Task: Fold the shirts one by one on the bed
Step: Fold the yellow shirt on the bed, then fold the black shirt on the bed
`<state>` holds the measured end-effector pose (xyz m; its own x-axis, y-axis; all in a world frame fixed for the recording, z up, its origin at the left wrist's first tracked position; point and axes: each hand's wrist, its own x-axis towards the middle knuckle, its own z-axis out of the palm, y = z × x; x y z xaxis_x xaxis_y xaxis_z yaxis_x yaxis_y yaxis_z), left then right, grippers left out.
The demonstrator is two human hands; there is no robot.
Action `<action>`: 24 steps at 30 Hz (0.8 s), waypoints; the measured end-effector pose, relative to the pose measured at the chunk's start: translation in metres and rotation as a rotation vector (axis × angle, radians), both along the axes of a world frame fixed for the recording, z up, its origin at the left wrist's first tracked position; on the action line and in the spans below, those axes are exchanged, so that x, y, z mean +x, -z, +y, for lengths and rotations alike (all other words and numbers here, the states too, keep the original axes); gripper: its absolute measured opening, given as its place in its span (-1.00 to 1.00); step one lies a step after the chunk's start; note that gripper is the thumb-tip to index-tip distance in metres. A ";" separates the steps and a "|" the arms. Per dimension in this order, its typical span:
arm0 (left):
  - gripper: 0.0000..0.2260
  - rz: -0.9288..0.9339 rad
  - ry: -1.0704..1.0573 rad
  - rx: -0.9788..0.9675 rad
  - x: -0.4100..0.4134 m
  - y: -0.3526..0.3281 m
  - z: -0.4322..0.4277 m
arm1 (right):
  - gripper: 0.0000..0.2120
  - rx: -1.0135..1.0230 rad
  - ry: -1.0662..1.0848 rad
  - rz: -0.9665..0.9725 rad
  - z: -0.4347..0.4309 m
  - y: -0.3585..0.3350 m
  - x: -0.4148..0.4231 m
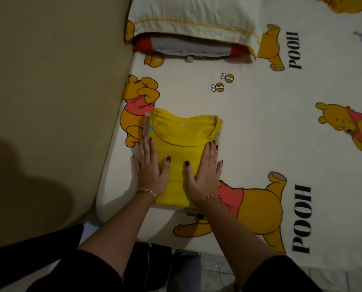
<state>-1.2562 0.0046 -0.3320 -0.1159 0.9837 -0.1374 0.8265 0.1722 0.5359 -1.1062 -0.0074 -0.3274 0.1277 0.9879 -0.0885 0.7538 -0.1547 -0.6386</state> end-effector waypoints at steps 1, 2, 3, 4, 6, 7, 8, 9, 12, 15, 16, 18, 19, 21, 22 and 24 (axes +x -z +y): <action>-0.32 -0.023 -0.050 -0.043 -0.001 -0.005 -0.003 | -0.23 -0.042 0.006 0.027 -0.002 -0.004 0.002; -0.32 -0.040 -0.076 -0.090 -0.005 -0.006 -0.006 | -0.22 -0.082 0.010 0.047 -0.004 -0.007 0.004; -0.33 -0.053 -0.087 -0.131 -0.008 -0.011 -0.012 | -0.24 -0.115 0.020 0.069 -0.007 -0.012 0.009; -0.33 -0.071 -0.094 -0.159 -0.012 -0.017 -0.017 | -0.27 -0.139 0.032 0.090 -0.009 -0.018 0.015; -0.34 -0.121 -0.115 -0.184 -0.015 -0.036 -0.030 | -0.34 -0.159 0.048 0.119 -0.013 -0.034 0.033; -0.34 -0.143 -0.116 -0.180 -0.014 -0.049 -0.036 | -0.37 -0.156 0.045 0.125 -0.016 -0.044 0.044; -0.36 -0.166 -0.106 -0.166 -0.010 -0.063 -0.041 | -0.40 -0.146 0.035 0.129 -0.018 -0.056 0.056; -0.40 -0.188 -0.088 -0.148 -0.003 -0.078 -0.045 | -0.42 -0.135 0.025 0.137 -0.020 -0.068 0.071; -0.48 -0.241 -0.033 -0.064 0.040 -0.134 -0.051 | -0.47 -0.042 0.016 0.206 -0.033 -0.117 0.127; -0.51 -0.263 0.034 0.027 0.103 -0.190 -0.050 | -0.52 0.060 0.003 0.233 -0.047 -0.166 0.191; -0.52 -0.274 0.066 0.061 0.131 -0.209 -0.051 | -0.53 0.091 -0.005 0.227 -0.054 -0.185 0.218; -0.55 -0.305 0.130 0.118 0.191 -0.243 -0.053 | -0.55 0.157 0.004 0.200 -0.068 -0.217 0.278; -0.57 -0.318 0.164 0.152 0.223 -0.257 -0.055 | -0.56 0.192 0.018 0.184 -0.078 -0.233 0.310; -0.61 -0.366 0.247 0.198 0.290 -0.281 -0.063 | -0.60 0.257 0.025 0.153 -0.100 -0.262 0.377; -0.62 -0.389 0.297 0.216 0.323 -0.290 -0.068 | -0.62 0.276 0.033 0.137 -0.111 -0.272 0.410; -0.66 -0.441 0.362 0.246 0.386 -0.304 -0.076 | -0.67 0.298 0.062 0.081 -0.133 -0.293 0.471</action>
